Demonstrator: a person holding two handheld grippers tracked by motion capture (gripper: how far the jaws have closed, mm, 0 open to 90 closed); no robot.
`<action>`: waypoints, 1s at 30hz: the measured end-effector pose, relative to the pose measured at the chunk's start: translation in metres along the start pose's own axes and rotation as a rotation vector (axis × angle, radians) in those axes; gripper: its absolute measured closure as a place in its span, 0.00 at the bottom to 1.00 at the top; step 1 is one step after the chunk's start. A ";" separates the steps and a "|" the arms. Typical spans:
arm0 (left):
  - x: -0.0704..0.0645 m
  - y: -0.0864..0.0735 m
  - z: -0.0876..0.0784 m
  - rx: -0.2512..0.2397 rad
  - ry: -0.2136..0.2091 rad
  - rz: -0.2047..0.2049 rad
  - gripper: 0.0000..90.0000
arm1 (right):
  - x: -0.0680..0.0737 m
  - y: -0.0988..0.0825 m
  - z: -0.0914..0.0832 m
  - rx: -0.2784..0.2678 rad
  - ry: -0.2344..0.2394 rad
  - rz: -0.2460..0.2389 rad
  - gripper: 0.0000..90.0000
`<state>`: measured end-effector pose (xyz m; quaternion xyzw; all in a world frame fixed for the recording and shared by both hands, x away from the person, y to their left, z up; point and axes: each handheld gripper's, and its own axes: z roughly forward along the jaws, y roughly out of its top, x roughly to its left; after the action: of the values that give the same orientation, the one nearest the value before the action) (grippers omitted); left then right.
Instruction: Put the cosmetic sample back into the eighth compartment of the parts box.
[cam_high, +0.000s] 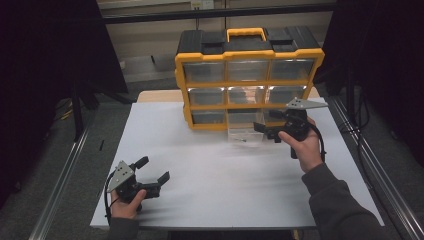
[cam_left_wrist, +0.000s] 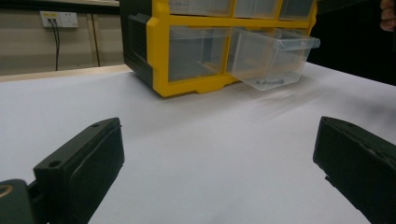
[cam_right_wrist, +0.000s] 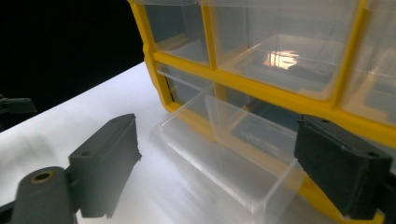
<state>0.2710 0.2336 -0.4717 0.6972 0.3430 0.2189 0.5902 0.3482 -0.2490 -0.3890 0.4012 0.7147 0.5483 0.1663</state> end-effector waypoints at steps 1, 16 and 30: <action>0.000 0.000 0.000 0.000 0.000 0.000 0.02 | 0.000 0.000 0.000 0.000 0.000 0.000 0.13; 0.000 0.000 0.000 -0.001 0.002 0.000 0.02 | 0.003 -0.044 -0.039 -0.067 -0.047 -0.017 0.06; 0.000 0.000 0.000 0.000 0.003 -0.002 0.02 | -0.002 -0.074 -0.068 -0.090 -0.119 0.008 0.05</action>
<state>0.2708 0.2332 -0.4713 0.6964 0.3445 0.2193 0.5902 0.2744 -0.3005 -0.4342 0.4284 0.6765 0.5555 0.2242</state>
